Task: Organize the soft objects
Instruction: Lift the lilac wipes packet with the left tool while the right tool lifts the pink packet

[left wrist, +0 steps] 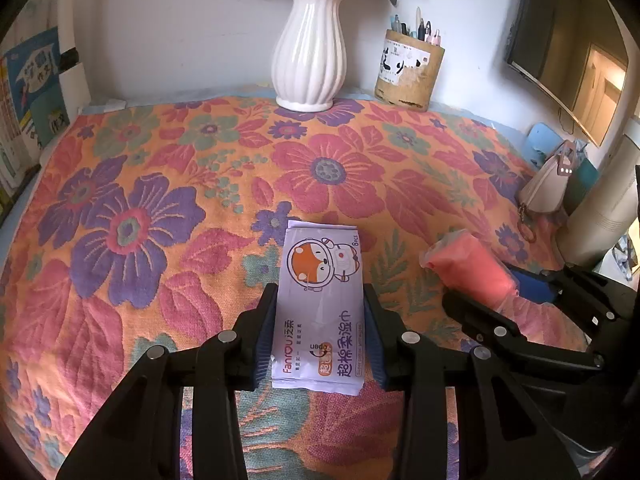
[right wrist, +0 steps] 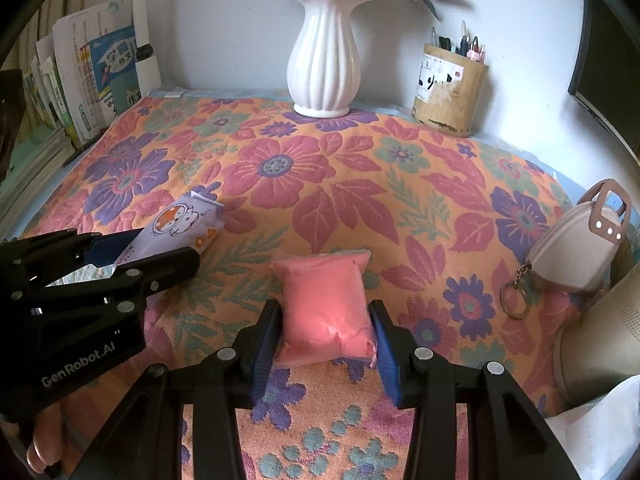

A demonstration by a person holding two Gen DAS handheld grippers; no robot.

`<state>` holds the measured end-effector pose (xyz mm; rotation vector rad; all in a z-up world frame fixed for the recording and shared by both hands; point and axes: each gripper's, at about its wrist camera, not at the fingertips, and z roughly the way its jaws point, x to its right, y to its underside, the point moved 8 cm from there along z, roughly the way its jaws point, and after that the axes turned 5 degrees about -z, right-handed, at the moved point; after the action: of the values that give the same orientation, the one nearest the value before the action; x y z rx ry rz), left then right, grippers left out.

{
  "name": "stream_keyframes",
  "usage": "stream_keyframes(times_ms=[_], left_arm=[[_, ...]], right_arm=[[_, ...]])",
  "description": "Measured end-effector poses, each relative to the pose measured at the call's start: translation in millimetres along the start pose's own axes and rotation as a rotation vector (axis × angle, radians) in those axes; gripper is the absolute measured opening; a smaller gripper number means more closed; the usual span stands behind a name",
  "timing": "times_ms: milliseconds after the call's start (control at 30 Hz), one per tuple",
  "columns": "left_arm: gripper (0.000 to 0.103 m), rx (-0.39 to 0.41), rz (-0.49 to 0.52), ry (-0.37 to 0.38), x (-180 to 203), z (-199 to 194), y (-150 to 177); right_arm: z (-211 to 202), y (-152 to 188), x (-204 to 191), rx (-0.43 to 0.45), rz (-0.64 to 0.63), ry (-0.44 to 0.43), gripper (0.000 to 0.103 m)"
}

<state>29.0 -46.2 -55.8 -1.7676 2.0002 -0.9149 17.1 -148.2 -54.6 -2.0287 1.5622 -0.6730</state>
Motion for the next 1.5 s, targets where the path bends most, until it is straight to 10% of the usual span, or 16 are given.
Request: stream_keyframes(times_ms=[1500], left_arm=[[0.036,0.019,0.024,0.064,18,-25,15]], right_arm=[[-29,15,-10,0.053,0.008,-0.029,0.042]])
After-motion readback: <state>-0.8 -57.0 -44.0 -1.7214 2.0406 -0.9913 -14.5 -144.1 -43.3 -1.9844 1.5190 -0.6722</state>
